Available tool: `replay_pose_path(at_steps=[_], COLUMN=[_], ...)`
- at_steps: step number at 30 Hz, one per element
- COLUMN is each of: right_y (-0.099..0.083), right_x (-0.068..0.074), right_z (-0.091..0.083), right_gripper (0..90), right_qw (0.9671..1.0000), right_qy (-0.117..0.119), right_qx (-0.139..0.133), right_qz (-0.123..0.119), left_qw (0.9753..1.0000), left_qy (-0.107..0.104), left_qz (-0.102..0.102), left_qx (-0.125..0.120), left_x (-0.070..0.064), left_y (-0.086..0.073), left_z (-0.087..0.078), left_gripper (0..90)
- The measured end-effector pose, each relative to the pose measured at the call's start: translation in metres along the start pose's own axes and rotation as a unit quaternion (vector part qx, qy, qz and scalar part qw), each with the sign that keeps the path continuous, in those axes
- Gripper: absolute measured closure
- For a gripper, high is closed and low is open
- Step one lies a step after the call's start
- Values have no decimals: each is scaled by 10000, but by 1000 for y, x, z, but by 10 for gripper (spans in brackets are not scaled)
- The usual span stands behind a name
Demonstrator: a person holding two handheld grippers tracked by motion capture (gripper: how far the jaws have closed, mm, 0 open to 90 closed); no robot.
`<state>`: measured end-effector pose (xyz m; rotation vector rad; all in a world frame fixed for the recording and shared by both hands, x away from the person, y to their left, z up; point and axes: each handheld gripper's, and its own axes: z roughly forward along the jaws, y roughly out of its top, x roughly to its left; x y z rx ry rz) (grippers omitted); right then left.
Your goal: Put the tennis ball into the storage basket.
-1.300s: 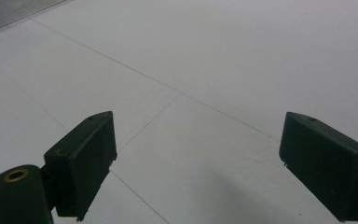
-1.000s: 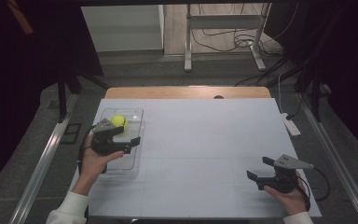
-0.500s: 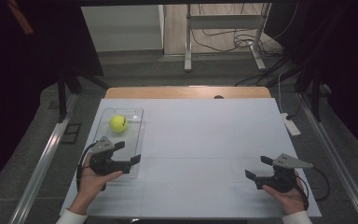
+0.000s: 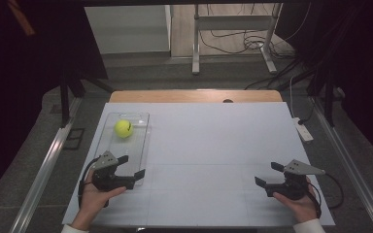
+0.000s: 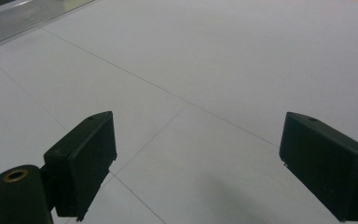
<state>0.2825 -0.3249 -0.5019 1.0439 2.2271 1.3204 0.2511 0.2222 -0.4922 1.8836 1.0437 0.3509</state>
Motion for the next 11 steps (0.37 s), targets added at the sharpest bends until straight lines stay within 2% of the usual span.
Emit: replay_pose_path(at_steps=[11], right_y=[-1], right_x=[-3], right_z=[-1], right_gripper=[110], right_qw=[10000], right_qy=[31], right_qx=[-44], right_qz=[61], left_qw=[10000], left_qy=[4], left_qz=[32], left_qx=[-14], left_x=[0], left_y=[3], left_z=[3], left_gripper=[133])
